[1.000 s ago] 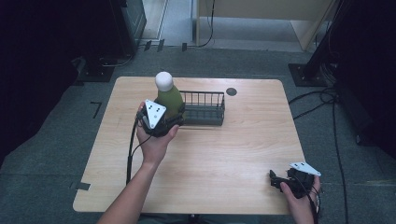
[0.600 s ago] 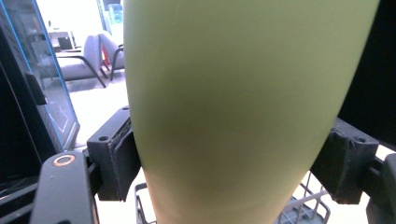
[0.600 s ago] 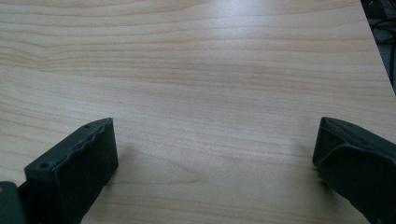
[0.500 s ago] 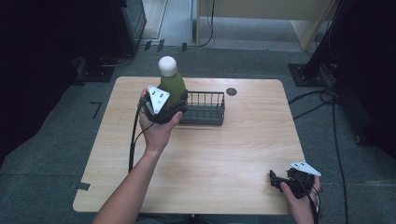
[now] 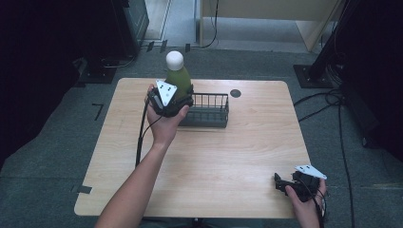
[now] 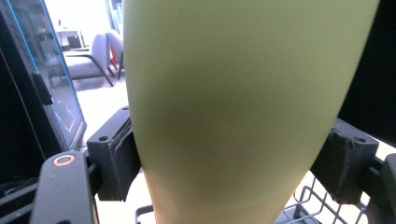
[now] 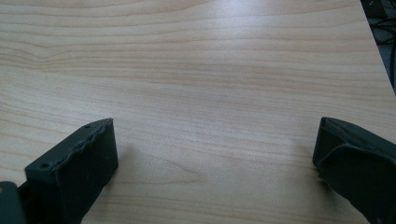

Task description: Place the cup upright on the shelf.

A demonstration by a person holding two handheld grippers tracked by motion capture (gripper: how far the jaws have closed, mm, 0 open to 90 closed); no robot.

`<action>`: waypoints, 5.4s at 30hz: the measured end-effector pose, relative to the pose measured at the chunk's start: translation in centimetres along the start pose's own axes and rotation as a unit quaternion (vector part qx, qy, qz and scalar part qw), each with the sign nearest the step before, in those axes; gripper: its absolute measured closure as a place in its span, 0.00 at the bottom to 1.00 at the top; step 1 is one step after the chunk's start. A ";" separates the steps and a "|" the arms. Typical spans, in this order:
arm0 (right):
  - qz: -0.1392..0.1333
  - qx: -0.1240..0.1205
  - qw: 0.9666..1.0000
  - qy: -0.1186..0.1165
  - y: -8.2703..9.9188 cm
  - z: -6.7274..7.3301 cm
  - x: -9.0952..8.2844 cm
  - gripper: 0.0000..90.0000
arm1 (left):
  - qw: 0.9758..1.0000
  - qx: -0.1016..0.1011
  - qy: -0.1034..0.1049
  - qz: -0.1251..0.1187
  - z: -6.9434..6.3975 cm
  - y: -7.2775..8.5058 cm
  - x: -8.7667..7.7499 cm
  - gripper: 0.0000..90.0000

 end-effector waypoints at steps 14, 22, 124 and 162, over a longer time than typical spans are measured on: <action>0.000 0.000 1.000 -0.001 0.1 0.0 0.0 0.00 | 0.999 0.002 -0.014 0.033 0.5 2.0 3.0 0.23; 0.000 0.000 1.000 -0.001 0.1 0.0 0.0 0.00 | 0.999 -0.002 -0.014 0.050 0.7 3.0 3.9 0.23; 0.001 -0.002 1.000 0.001 0.1 0.0 0.0 0.00 | 0.983 -0.037 -0.019 0.179 6.3 15.9 -6.7 0.04; 0.001 -0.003 1.000 0.001 0.1 0.0 0.0 0.00 | 0.946 -0.065 -0.089 0.304 13.0 25.2 -15.9 0.04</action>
Point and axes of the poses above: each handheld gripper's, and its own axes: x roughly forward along the jaws, y roughly out of its underside, z roughly to its left, the point moved 6 cm from there along x, roughly forward along the jaws, and after that the axes turned 9 degrees about z, right-handed, at the moved point
